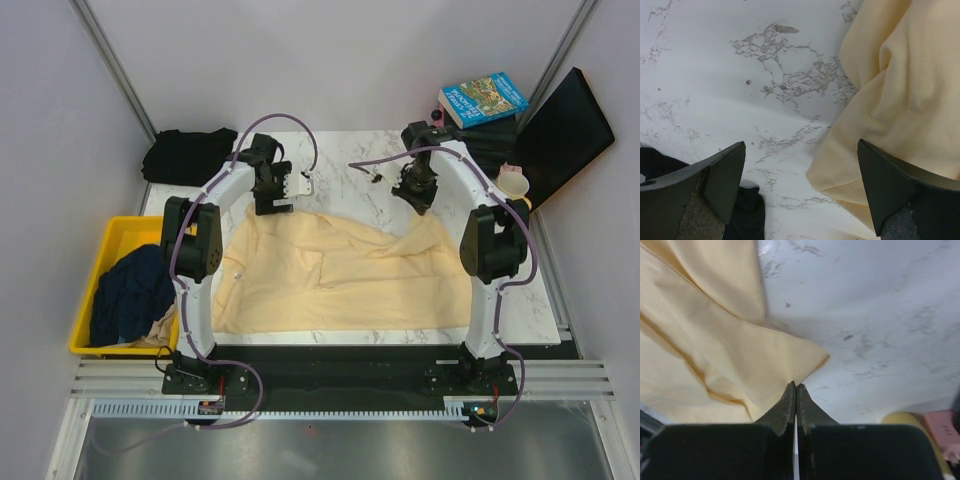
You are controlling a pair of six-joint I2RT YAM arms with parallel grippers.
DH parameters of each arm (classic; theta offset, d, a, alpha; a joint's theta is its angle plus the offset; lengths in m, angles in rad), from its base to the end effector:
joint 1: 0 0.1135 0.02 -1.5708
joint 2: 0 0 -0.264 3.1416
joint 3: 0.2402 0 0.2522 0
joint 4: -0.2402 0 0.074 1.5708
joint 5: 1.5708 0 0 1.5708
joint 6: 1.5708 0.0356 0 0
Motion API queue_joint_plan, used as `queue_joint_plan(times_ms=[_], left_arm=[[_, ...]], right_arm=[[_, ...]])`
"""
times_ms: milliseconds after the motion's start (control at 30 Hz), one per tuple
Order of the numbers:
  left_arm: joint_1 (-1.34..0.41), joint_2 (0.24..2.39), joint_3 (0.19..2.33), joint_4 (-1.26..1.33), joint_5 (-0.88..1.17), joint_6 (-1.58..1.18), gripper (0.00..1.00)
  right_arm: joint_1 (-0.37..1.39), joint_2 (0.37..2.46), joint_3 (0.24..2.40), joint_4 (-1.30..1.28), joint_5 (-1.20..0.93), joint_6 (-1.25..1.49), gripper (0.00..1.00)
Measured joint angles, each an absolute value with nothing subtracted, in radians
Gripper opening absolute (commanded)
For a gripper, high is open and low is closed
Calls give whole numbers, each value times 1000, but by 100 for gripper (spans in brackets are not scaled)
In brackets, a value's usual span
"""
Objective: Fold and stack the t-shirts
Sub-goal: Grap the side of the flattened tshirt furthest away from the robot with both arms
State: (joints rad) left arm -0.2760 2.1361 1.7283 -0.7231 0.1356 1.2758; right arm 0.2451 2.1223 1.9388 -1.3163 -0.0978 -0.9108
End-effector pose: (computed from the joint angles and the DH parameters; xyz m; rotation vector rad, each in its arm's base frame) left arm 0.4380 -0.1291 0.1955 1.9124 1.8908 0.1279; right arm 0.4046 0.1048 0.2435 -1.6656 2.5440 0.1053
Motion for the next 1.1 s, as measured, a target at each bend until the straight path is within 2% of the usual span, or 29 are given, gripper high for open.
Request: queue_joint_plan(times_ms=[200, 367, 800, 1100], left_arm=[[-276, 2136, 1728, -723, 140, 1276, 100], [-276, 2136, 1725, -722, 141, 1275, 100], [-274, 2136, 1697, -713, 141, 1275, 100], [-274, 2135, 1670, -702, 141, 1275, 100]], right_arm=[[245, 2020, 1931, -1205, 27, -914, 0], [246, 1961, 1800, -1073, 176, -925, 0], [246, 1969, 1569, -916, 451, -910, 0], [245, 2020, 1520, -692, 625, -856, 0]])
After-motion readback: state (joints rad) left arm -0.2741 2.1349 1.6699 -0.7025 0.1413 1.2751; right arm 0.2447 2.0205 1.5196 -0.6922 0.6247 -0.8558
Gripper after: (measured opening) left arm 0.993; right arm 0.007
